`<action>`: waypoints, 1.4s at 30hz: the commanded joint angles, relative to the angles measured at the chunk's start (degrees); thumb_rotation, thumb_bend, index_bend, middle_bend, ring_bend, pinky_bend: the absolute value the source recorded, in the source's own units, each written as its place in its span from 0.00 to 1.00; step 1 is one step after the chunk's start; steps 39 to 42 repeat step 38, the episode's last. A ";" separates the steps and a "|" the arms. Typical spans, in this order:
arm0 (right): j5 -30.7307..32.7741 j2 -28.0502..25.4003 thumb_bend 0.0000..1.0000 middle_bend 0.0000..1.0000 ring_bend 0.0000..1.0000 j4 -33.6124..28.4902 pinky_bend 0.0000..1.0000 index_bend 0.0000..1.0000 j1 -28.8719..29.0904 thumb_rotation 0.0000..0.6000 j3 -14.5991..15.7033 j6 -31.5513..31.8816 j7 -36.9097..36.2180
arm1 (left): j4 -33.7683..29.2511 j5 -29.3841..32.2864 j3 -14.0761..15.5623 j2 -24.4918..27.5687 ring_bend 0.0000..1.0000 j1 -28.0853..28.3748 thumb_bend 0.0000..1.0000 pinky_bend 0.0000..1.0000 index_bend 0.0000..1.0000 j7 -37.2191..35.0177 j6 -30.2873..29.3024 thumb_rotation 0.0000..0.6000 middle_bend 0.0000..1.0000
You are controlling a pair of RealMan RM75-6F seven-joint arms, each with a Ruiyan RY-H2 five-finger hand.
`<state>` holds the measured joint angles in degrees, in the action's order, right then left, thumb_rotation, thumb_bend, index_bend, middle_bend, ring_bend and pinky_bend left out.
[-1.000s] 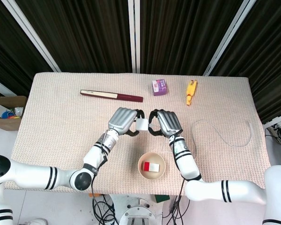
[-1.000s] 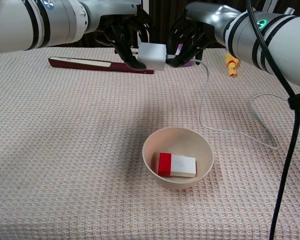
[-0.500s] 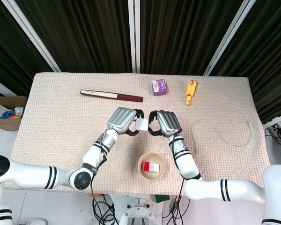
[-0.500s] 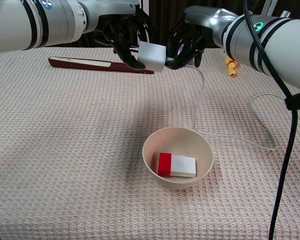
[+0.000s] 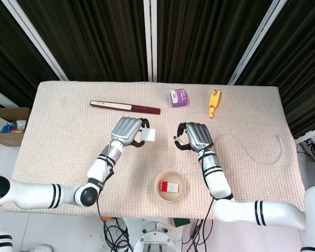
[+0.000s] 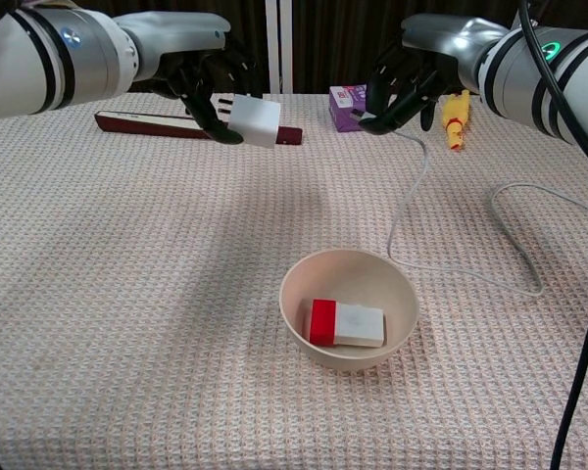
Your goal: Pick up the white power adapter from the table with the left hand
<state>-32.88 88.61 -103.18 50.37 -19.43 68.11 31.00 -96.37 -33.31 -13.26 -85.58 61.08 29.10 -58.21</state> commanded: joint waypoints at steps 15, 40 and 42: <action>-2.73 -0.82 0.33 0.22 0.19 7.44 0.36 0.14 -1.50 1.00 2.76 -5.58 -4.39 | 6.87 -4.23 4.64 -0.64 0.23 -4.26 0.19 0.42 0.23 2.27 -3.15 1.00 0.22; -44.05 -32.95 0.33 0.21 0.15 -2.04 0.31 0.17 -35.76 1.00 19.37 12.93 -39.44 | -4.78 -41.24 22.99 26.13 0.21 -43.57 0.18 0.27 0.24 -21.85 -37.37 1.00 0.23; -44.05 -32.95 0.33 0.21 0.15 -2.04 0.31 0.17 -35.76 1.00 19.37 12.93 -39.44 | -4.78 -41.24 22.99 26.13 0.21 -43.57 0.18 0.27 0.24 -21.85 -37.37 1.00 0.23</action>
